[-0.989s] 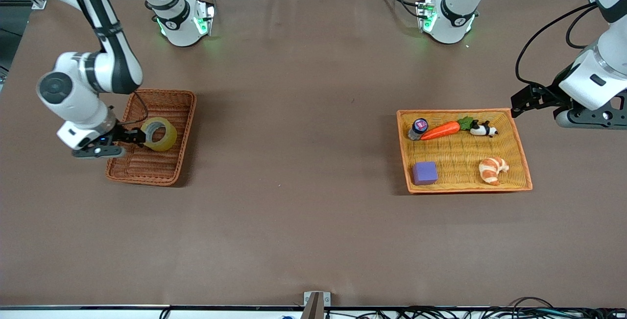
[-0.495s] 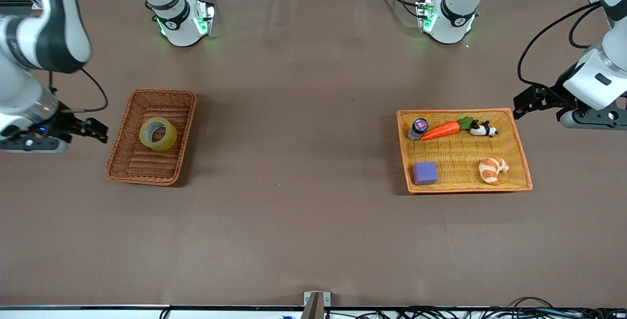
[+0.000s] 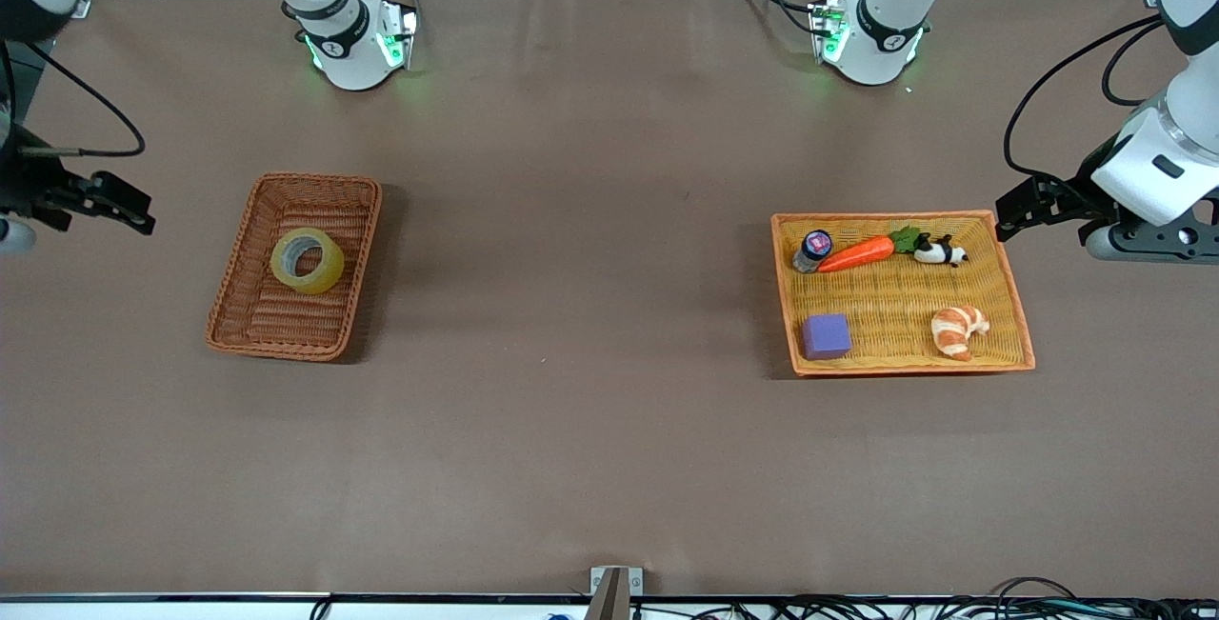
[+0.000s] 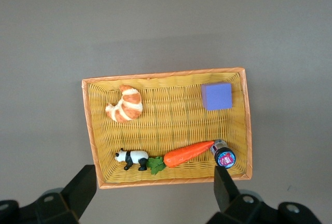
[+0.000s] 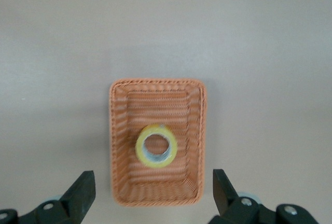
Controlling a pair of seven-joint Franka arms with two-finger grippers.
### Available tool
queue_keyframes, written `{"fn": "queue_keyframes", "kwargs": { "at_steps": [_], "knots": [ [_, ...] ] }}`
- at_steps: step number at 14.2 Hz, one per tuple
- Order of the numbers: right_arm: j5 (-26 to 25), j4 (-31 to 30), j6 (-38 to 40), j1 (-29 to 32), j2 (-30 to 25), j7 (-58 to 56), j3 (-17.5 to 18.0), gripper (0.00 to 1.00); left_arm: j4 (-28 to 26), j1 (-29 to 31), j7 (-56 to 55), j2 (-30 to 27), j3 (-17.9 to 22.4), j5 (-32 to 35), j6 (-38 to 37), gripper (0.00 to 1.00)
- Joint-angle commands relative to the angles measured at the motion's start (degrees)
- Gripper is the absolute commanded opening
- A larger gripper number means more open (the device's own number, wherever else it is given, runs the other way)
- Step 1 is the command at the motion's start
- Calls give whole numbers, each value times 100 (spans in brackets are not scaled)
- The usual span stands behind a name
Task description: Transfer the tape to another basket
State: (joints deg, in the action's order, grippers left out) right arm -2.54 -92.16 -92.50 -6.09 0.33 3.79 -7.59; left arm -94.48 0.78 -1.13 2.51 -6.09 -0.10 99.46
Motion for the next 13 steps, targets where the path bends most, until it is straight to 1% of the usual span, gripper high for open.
{"fn": "queue_keyframes", "kwargs": {
  "at_steps": [1, 2, 4, 5, 7, 10, 13],
  "knots": [
    [96, 347, 522, 108, 11, 228, 144, 100, 141, 27, -1, 82, -33, 89, -5, 100],
    [105, 417, 531, 126, 20, 79, 92, 100, 141, 27, -1, 91, -33, 89, 12, 100],
    [131, 846, 610, 170, 99, -316, 4, 100, 132, 27, -1, 91, -33, 89, 21, 100],
    [96, 892, 611, 152, 169, -361, -14, 100, 141, 36, -1, 91, -33, 89, 21, 100],
    [96, 761, 567, 161, 196, -370, -23, 100, 132, 27, -1, 91, -33, 89, 21, 100],
    [96, 752, 549, 301, 187, -388, 12, 100, 132, 27, -1, 91, -33, 89, 30, 100],
    [105, 752, 549, 302, 196, -388, 3, 100, 132, 27, -1, 91, -33, 80, 30, 100]
  ]
}}
